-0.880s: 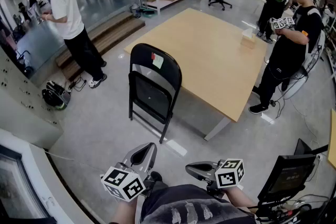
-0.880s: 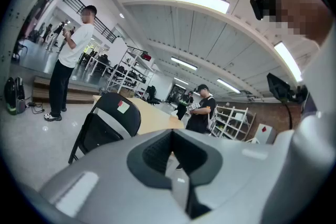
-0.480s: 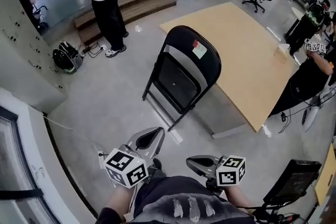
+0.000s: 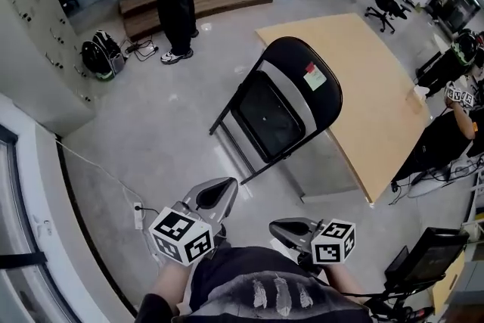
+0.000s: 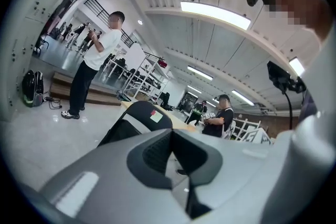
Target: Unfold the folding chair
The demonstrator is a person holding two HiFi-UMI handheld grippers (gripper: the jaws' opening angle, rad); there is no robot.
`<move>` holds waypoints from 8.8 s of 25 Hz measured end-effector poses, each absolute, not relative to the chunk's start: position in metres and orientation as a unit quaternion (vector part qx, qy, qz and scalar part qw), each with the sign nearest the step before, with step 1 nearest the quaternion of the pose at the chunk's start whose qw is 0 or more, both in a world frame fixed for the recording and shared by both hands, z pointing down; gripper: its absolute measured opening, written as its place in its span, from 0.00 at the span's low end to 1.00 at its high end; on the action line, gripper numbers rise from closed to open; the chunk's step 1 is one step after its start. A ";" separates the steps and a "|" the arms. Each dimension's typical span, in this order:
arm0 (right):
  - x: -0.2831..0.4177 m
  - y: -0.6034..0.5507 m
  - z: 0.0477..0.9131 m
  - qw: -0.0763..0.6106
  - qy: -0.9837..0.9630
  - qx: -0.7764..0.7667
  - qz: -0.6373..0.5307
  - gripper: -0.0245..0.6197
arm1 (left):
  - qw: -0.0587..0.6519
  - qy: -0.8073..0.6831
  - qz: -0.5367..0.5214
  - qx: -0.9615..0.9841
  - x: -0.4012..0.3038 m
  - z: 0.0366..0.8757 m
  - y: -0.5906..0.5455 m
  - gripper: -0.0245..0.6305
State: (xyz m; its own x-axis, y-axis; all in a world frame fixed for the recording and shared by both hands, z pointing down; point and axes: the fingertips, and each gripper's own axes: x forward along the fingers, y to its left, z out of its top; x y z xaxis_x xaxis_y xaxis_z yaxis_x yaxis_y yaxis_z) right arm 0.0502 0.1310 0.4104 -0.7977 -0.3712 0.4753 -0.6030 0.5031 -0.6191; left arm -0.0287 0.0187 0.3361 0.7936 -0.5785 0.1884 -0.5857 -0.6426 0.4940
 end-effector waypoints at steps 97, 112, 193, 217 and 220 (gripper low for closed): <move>0.400 -0.298 0.485 0.416 -0.706 0.534 0.208 0.33 | 0.375 -0.307 0.213 0.848 0.143 0.475 -0.155 0.11; 0.397 -0.299 0.476 0.381 -0.739 0.524 0.184 0.32 | 0.464 -0.331 0.338 0.749 0.276 0.640 -0.275 0.59; 0.413 -0.303 0.548 0.416 -0.669 0.535 0.306 0.36 | 0.607 -0.315 0.094 0.724 0.057 0.696 -0.152 0.43; 0.343 -0.258 0.598 0.427 -0.631 0.533 0.367 0.38 | 0.656 -0.365 -0.019 0.660 -0.095 0.785 -0.075 0.35; 0.337 -0.255 0.599 0.425 -0.630 0.532 0.373 0.38 | 0.666 -0.380 -0.031 0.641 -0.112 0.795 -0.067 0.35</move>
